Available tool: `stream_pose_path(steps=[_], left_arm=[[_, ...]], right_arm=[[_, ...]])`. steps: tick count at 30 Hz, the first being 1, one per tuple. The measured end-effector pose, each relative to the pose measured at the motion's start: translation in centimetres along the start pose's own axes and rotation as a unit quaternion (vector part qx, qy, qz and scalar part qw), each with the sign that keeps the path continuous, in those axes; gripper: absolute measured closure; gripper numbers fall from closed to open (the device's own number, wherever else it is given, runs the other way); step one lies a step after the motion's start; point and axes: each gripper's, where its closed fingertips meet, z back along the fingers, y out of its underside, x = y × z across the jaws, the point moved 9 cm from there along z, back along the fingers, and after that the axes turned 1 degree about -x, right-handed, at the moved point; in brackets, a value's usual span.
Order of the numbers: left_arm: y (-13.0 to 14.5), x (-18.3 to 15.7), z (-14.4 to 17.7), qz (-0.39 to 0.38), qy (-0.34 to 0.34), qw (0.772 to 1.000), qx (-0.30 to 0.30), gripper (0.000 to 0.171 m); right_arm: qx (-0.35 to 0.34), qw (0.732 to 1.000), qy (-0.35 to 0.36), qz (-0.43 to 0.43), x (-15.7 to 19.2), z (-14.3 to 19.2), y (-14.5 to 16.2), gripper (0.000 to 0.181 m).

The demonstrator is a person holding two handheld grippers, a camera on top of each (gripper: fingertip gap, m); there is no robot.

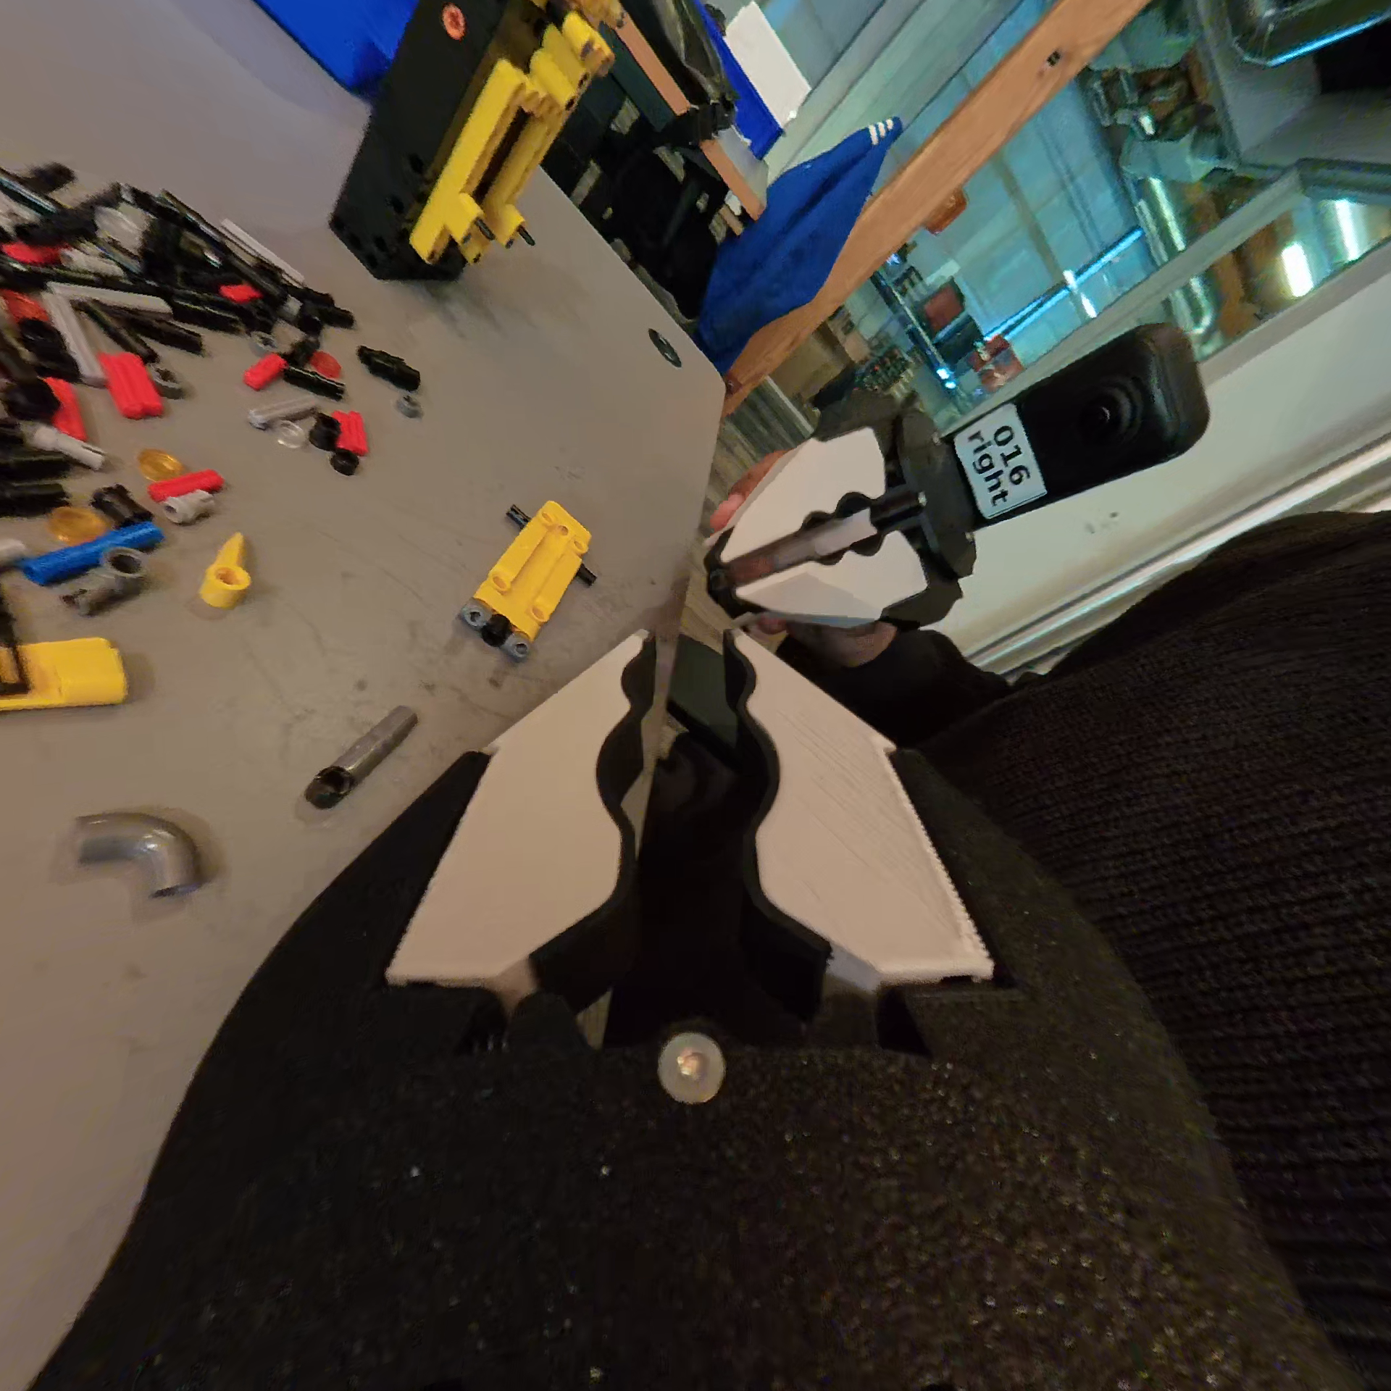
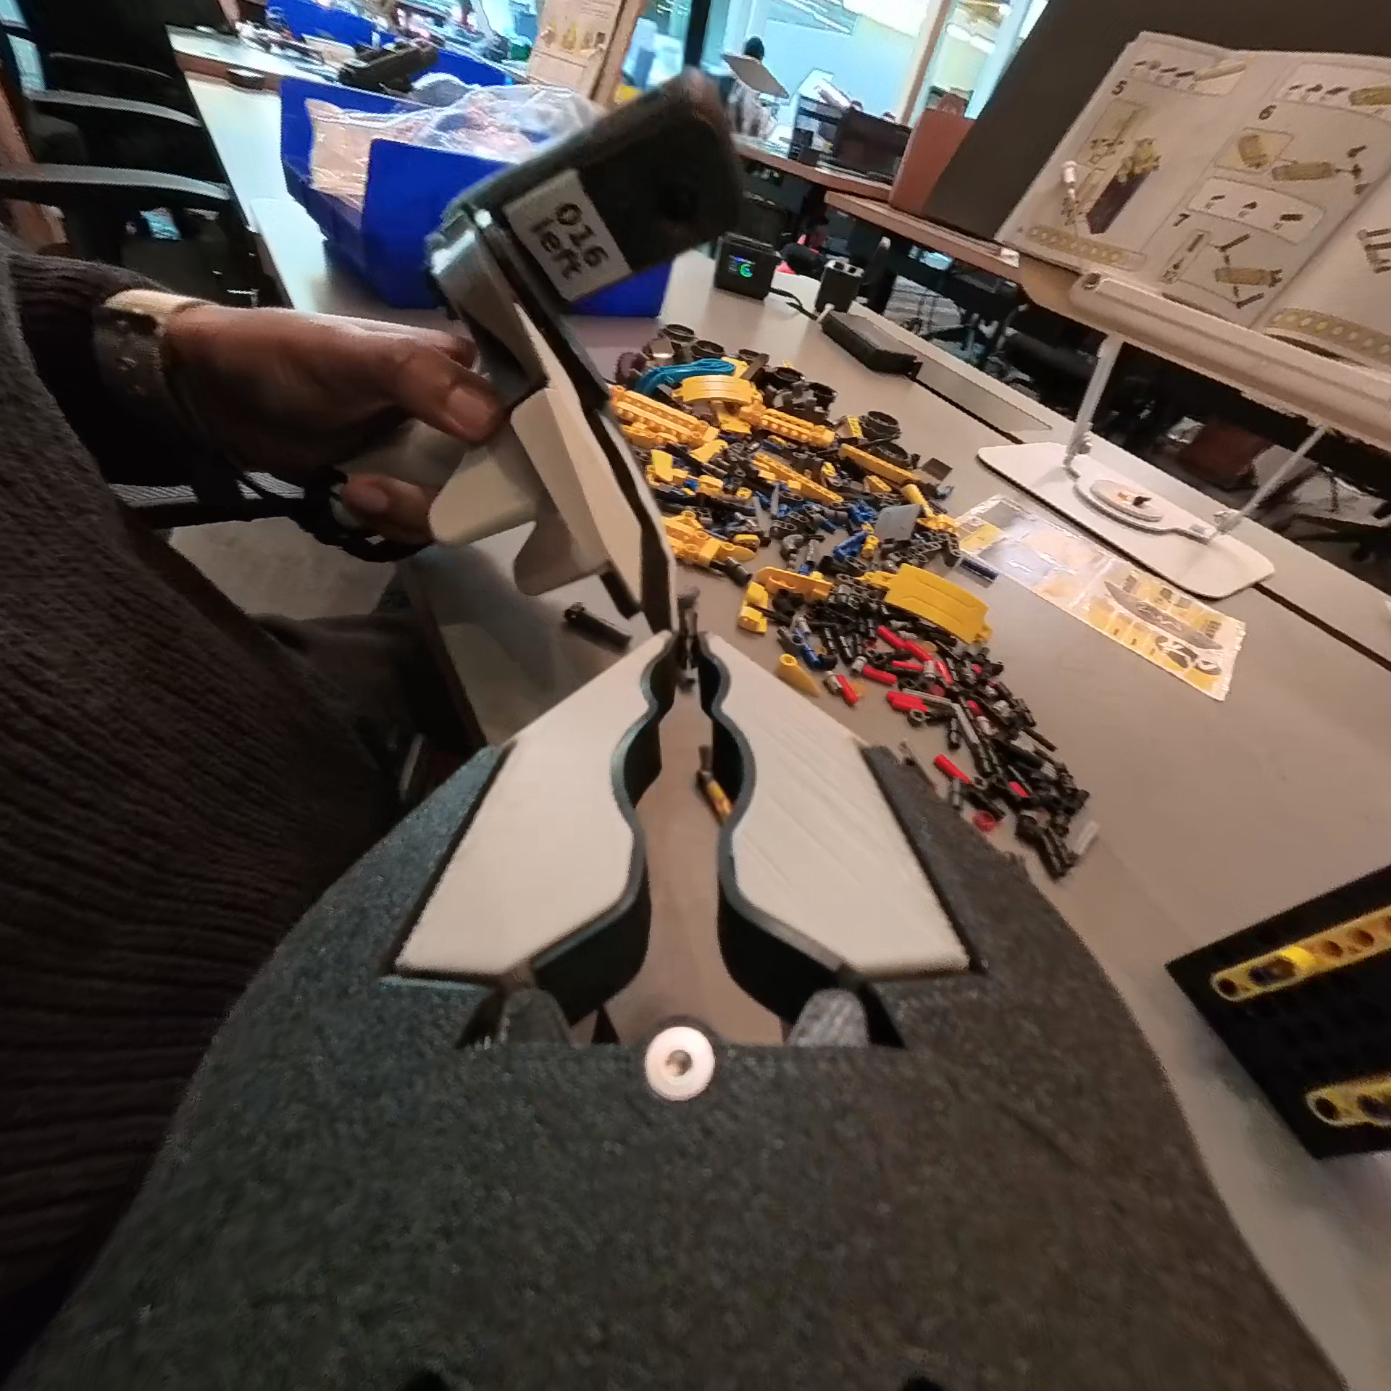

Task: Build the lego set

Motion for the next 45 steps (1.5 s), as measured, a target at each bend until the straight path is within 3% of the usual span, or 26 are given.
stream_pose_path(steps=[6, 10, 16, 26, 45], left_arm=[[-0.3, 0.5, 1.6, -0.044, -0.07, 0.996, -0.03, 0.154], [-0.2, 0.9, 2.3, -0.035, -0.08, 0.995, -0.041, 0.154], [0.2, 1.1, 2.8, -0.029, -0.084, 0.995, -0.054, 0.154], [0.2, 0.8, 4.8, -0.06, -0.131, 0.986, -0.087, 0.154], [0.7, 0.0, 6.3, -0.063, -0.16, 0.979, -0.114, 0.155]], right_arm=[[0.045, 0.997, 0.056, -0.039, -2.9, 0.1, 0.8, 0.177], [0.075, 0.991, 0.062, -0.09, -4.8, -0.6, 1.3, 0.177], [0.128, 0.986, 0.009, -0.108, -6.8, -3.5, 1.7, 0.176], [0.243, 0.953, -0.072, -0.166, -8.0, -6.0, 3.9, 0.176], [0.245, 0.957, -0.058, -0.141, -8.3, -6.6, 2.9, 0.169]])
